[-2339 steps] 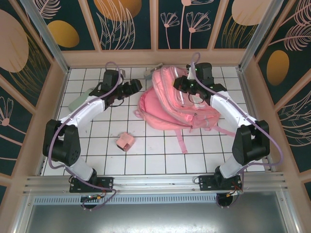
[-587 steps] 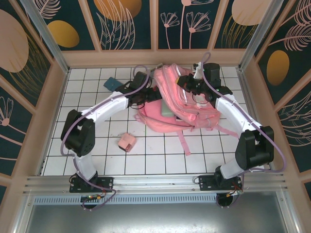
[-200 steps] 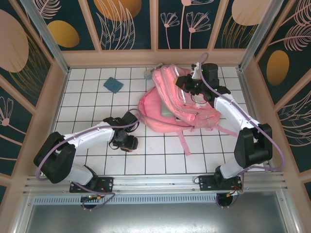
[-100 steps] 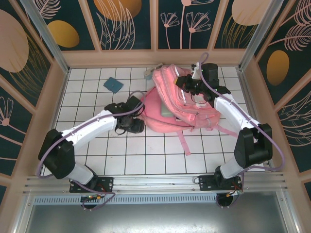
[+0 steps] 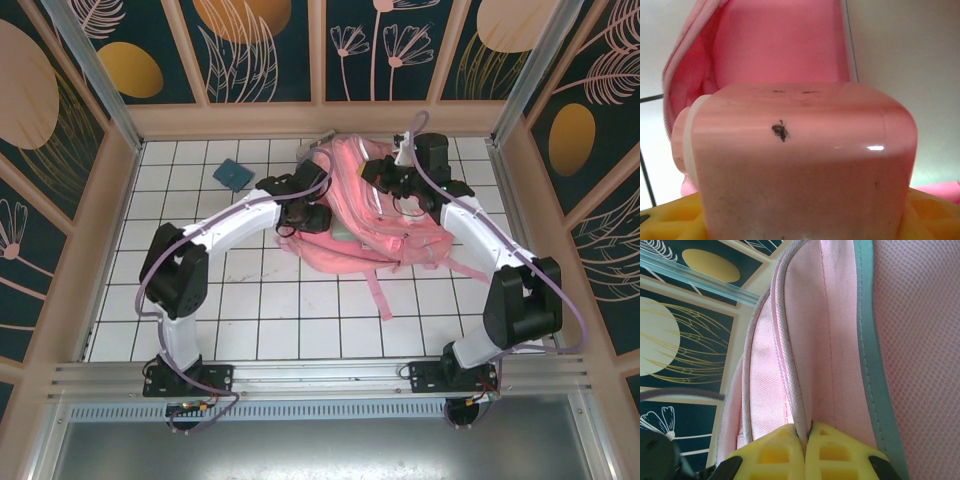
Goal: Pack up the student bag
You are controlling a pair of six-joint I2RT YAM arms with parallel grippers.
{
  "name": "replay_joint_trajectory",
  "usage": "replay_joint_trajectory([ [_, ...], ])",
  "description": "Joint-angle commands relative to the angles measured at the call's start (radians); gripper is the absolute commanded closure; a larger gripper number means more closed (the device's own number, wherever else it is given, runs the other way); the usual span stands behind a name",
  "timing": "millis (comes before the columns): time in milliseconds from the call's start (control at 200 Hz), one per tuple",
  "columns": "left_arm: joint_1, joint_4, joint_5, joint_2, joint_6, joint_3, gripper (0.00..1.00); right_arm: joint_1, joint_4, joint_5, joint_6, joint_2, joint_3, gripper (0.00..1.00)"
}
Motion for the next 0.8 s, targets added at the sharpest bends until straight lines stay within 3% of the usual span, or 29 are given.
replay_joint_trajectory([
  [0, 0.009, 0.045, 0.025, 0.053, 0.013, 0.059, 0.52, 0.014, 0.092, -0.022, 0.021, -0.061, -0.004, 1.0],
  [445, 0.006, 0.168, 0.169, 0.003, -0.078, -0.131, 0.52, 0.015, 0.101, -0.028, 0.022, -0.035, 0.01, 1.0],
  [795, -0.041, 0.082, 0.179, -0.047, -0.102, -0.221, 0.5, 0.015, 0.108, -0.031, 0.021, -0.021, 0.013, 1.0],
])
